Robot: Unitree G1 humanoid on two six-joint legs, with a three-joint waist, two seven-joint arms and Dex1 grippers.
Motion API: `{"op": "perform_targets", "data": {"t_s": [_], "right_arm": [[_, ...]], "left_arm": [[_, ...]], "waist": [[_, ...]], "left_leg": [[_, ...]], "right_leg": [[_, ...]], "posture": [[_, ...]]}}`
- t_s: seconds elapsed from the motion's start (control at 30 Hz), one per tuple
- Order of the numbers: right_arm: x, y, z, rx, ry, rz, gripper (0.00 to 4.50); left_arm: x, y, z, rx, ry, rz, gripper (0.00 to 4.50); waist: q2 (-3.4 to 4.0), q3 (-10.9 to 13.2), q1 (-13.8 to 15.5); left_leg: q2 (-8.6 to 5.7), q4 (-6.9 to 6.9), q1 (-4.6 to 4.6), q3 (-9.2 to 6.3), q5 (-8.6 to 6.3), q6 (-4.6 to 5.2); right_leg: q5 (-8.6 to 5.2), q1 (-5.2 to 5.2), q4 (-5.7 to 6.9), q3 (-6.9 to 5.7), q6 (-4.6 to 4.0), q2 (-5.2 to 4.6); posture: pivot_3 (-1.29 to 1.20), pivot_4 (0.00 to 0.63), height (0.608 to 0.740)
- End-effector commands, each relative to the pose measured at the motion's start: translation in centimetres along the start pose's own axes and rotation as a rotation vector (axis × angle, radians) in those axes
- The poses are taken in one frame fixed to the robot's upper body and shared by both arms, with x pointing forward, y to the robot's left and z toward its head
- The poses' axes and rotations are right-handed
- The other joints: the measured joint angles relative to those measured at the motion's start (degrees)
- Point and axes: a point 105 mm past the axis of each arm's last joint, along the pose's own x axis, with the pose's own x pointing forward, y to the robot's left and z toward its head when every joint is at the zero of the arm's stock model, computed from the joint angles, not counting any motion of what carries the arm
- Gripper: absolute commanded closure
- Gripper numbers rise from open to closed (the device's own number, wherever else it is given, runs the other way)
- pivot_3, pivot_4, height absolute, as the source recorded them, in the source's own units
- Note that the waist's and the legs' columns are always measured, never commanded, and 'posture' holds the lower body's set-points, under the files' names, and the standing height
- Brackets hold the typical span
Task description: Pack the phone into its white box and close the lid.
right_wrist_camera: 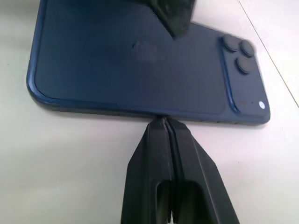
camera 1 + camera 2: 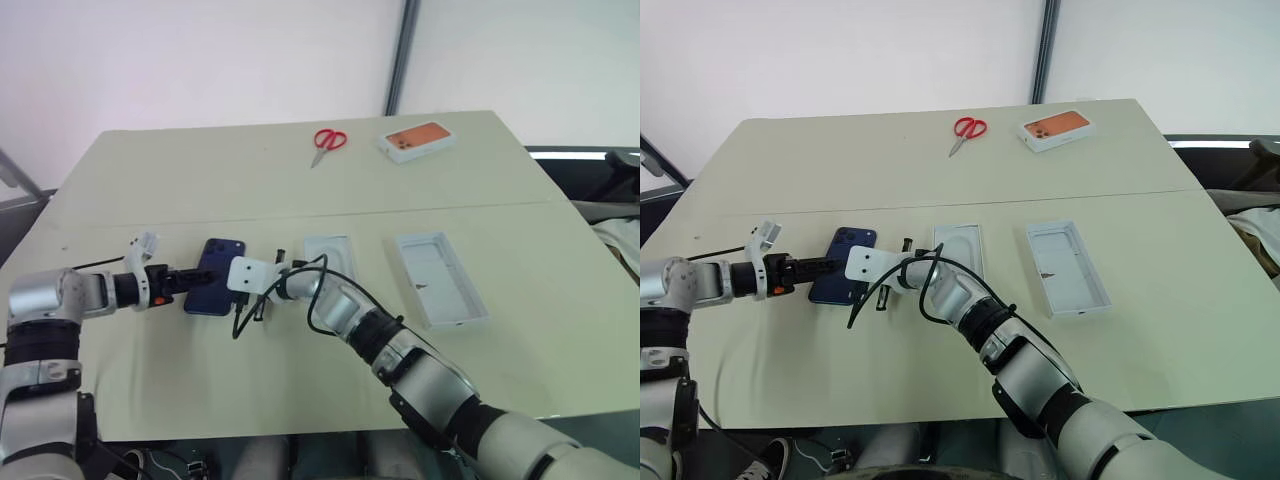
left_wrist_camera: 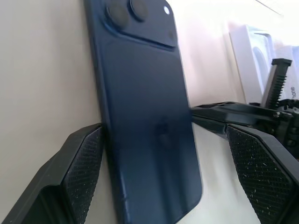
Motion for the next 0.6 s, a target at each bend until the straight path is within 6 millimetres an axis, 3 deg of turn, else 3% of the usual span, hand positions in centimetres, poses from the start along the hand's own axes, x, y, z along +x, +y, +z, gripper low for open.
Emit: {"op": "perform_targets", "data": {"t_s": [0.03,0.57,0.6], "right_arm": [[0.3,-0.1,1.2,-0.018,-0.029,0.001,4.45],[0.0,-0.2,0.3,-0.029,-0.014,-0.010,4.45],[0.0,-0.2,0.3,-0.031,-0.014,-0.009,4.48]], "left_arm": [[2.4,-1.3,-3.6,-0.160,0.123,-0.113,0.20],[0.1,2.3,-2.5,-0.234,-0.027,-0.006,0.20],[0.0,2.4,-2.5,-0.236,-0.030,-0.006,0.46]], "waist": [[-0.02,0.0,-0.1],[-0.13,0.0,-0.4],[-0.13,0.0,-0.4]], "left_leg": [[0.00,-0.04,0.00,0.00,0.00,0.00],[0.01,-0.58,0.02,-0.26,0.09,-0.16],[0.01,-0.61,0.03,-0.31,0.10,-0.17]], "right_leg": [[0.00,-0.01,-0.02,0.00,0.00,0.00],[0.01,-0.24,-0.17,-0.02,-0.03,0.03],[0.00,-0.25,-0.17,-0.03,-0.04,0.04]], "posture": [[0.00,0.150,0.740],[0.00,0.150,0.740],[0.00,0.150,0.740]]}}
